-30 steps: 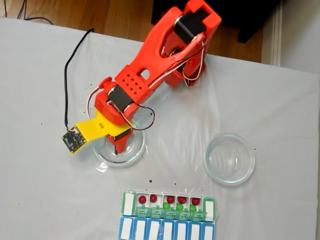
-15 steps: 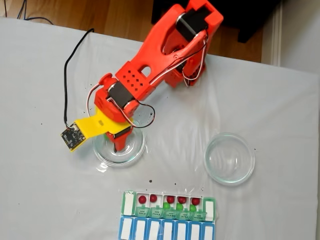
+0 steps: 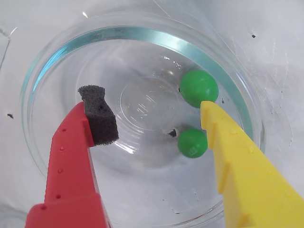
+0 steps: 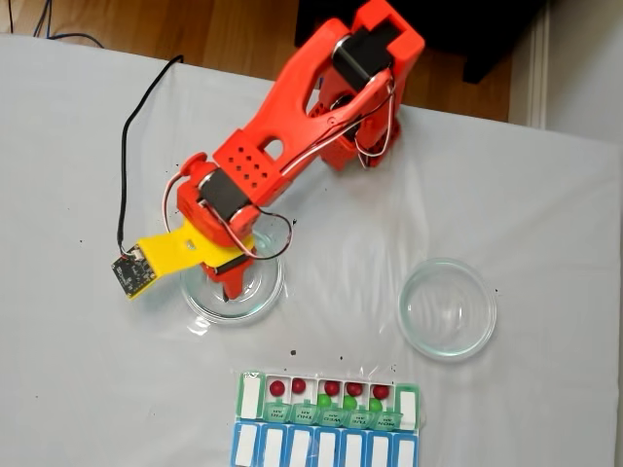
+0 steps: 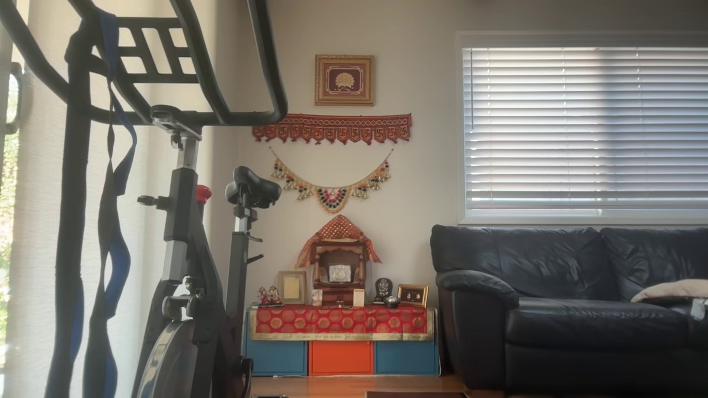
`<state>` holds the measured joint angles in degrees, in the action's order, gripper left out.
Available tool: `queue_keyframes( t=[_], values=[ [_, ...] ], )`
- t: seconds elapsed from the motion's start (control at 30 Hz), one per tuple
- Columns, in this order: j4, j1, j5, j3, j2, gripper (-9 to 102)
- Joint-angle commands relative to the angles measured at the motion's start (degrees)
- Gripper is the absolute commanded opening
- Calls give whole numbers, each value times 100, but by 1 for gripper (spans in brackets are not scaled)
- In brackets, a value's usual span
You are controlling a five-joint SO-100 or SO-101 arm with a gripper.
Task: Sort medicines into box.
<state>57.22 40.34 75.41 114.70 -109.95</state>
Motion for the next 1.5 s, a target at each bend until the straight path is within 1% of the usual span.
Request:
queue_keyframes(
  t=[0.0, 0.13, 0.33, 0.57, 0.87, 1.47],
  values=[
    [272, 211, -70, -642, 26, 33],
    [536, 246, -255, -853, 211, 33],
    [589, 334, -325, -844, 281, 32],
    [-9, 334, -264, -677, 554, 33],
    [-431, 264, -176, -475, 598, 34],
    [-703, 290, -264, -369, 914, 31]
  ],
)
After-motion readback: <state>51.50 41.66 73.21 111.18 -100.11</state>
